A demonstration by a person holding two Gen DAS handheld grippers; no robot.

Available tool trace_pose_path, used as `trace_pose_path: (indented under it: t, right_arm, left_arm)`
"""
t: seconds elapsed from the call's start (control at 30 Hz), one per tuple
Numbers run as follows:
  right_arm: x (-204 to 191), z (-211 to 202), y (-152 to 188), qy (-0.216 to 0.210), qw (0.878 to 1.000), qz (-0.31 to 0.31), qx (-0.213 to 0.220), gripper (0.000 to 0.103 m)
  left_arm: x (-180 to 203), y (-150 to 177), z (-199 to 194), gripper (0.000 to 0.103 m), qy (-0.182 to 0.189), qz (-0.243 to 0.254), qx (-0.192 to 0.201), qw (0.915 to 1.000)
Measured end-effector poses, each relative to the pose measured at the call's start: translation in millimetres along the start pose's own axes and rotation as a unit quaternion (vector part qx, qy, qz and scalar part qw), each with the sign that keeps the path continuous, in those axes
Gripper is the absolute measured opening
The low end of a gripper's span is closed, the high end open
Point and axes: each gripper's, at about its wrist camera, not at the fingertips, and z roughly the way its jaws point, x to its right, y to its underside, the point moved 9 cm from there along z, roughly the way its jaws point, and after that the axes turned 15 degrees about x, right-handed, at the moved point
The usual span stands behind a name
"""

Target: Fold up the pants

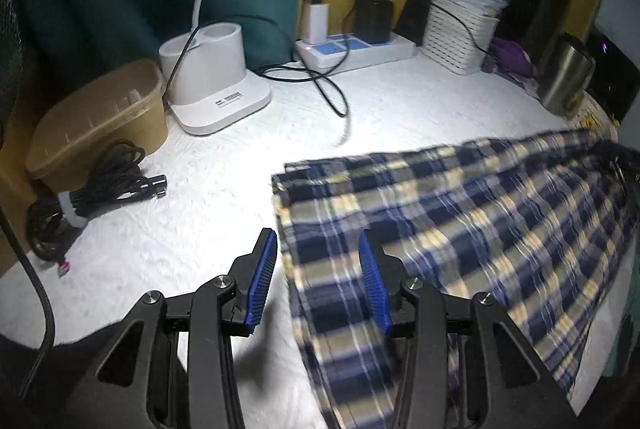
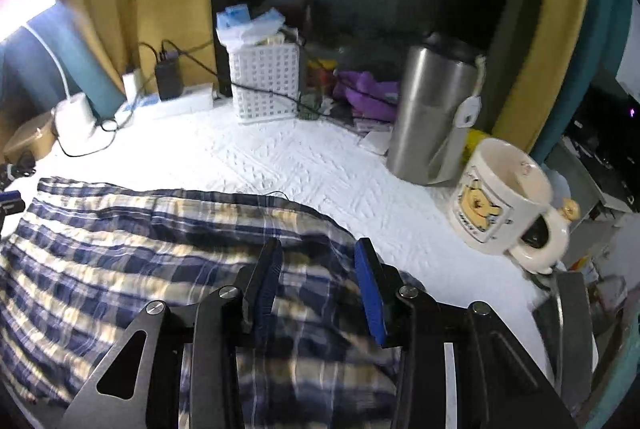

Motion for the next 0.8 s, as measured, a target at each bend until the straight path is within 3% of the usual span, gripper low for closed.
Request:
trace_pose_path:
  t: [0.33,0.37,0.4,0.43,0.5,0.63,0.8]
  right_arm:
    - [11,55,22,0.019,0.998,-0.012,-0.065,0.04]
    - [12,59,25,0.021,0.997,-0.009,-0.071,0.04]
    - [13,64,28,0.023,0.997,-0.007,-0.076,0.04]
    - [14,67,29,0.025,0.997,-0.005,-0.078,0.04]
    - [16,72,28,0.029,0.997,0.0,-0.078,0.04]
    - [19,79,27,0.037,0.996,0.011,-0.077,0.043]
    - [26,85,25,0.058,0.995,0.024,-0.077,0.06]
  left_arm:
    - [-8,-6,39,0.042,0.012,0.026,-0.015,0.9995]
    - [-8,-7,43,0.04,0.01,0.029,-0.016,0.9994]
    - [-6,-8,45,0.025,0.013,0.033,-0.011,0.9993]
    - [-6,-9,47,0.018,0.013,0.037,-0.012,0.9992]
    - [-3,-12,49,0.009,0.016,0.043,-0.009,0.9989]
    - [4,-27,45,0.008,0.017,0.061,0.011,0.9979]
    - [-2,-32,56,0.008,0.016,0.051,0.007,0.9986]
